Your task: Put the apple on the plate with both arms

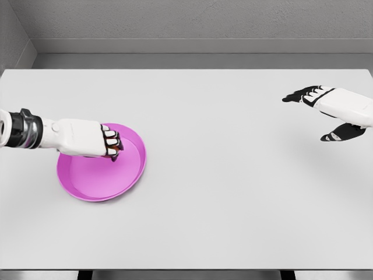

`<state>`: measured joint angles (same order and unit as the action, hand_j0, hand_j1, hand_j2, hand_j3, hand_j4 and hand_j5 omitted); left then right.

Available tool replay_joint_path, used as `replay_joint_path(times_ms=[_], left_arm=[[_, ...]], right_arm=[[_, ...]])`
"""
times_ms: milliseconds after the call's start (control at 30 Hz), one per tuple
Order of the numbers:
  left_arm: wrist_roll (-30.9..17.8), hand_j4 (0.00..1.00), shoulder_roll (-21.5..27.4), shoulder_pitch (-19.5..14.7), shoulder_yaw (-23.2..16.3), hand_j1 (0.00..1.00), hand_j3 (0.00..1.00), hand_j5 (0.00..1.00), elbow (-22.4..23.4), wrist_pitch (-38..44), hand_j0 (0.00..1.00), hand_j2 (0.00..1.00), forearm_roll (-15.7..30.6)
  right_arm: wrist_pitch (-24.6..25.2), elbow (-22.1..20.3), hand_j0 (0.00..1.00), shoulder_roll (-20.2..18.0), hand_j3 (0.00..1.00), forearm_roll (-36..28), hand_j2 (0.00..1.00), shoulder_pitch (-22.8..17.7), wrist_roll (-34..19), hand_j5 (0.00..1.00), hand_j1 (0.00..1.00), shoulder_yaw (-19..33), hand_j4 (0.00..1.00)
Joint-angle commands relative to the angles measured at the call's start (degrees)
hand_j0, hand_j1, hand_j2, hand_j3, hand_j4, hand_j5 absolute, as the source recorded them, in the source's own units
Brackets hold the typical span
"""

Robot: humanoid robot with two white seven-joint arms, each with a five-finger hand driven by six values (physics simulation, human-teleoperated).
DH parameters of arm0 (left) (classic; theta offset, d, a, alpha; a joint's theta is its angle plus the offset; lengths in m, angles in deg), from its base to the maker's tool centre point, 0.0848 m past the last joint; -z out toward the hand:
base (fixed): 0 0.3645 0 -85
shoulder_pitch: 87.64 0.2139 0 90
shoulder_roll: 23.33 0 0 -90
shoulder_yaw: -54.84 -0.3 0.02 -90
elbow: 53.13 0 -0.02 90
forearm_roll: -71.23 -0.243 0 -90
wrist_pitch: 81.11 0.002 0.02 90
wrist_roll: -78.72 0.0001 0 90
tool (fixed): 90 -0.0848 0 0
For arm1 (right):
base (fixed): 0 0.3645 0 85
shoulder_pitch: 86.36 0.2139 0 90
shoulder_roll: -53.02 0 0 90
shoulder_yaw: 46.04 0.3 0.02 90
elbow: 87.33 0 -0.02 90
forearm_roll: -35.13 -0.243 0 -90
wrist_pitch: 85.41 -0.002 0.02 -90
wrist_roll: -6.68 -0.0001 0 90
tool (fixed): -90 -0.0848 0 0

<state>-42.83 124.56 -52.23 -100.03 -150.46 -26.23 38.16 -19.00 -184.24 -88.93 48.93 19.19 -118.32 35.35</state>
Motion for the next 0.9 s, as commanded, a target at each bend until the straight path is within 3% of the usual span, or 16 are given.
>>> replay_joint_path(times_ms=[0, 233, 433, 600, 867], left_arm=[[0.0, 1.00, 0.1, 0.2, 0.4, 1.00, 1.00, 1.00, 0.0, 0.1, 1.00, 1.00, 0.0], [0.4, 1.00, 0.2, 0.2, 0.6, 1.00, 1.00, 1.00, 0.0, 0.1, 1.00, 1.00, 0.6], [0.5, 1.00, 2.2, 0.4, 2.9, 1.00, 1.00, 1.00, 0.6, 0.1, 1.00, 1.00, 10.3], [0.5, 1.00, 2.2, 0.4, 4.0, 1.00, 1.00, 1.00, 1.6, 0.1, 1.00, 1.00, 15.6], [0.6, 1.00, 2.4, 6.5, 14.3, 1.00, 1.00, 1.00, 9.2, 0.1, 1.00, 1.00, 22.3]], right_arm=[[0.1, 0.0, 1.00, 0.0, 1.00, -0.3, 1.00, -0.1, 0.0, 1.00, 1.00, 0.0, 1.00], [0.1, 0.1, 1.00, 0.0, 1.00, -0.3, 1.00, -0.1, 0.0, 1.00, 1.00, 0.0, 1.00], [0.1, 0.1, 1.00, -0.1, 1.00, -0.3, 1.00, -0.1, 0.0, 1.00, 1.00, 0.0, 1.00], [0.1, 0.1, 1.00, 0.0, 1.00, -0.3, 1.00, -0.1, 0.0, 1.00, 1.00, 0.0, 1.00], [0.1, 0.9, 1.00, 0.0, 1.00, -0.2, 1.00, -0.1, 0.0, 1.00, 1.00, 0.0, 1.00]])
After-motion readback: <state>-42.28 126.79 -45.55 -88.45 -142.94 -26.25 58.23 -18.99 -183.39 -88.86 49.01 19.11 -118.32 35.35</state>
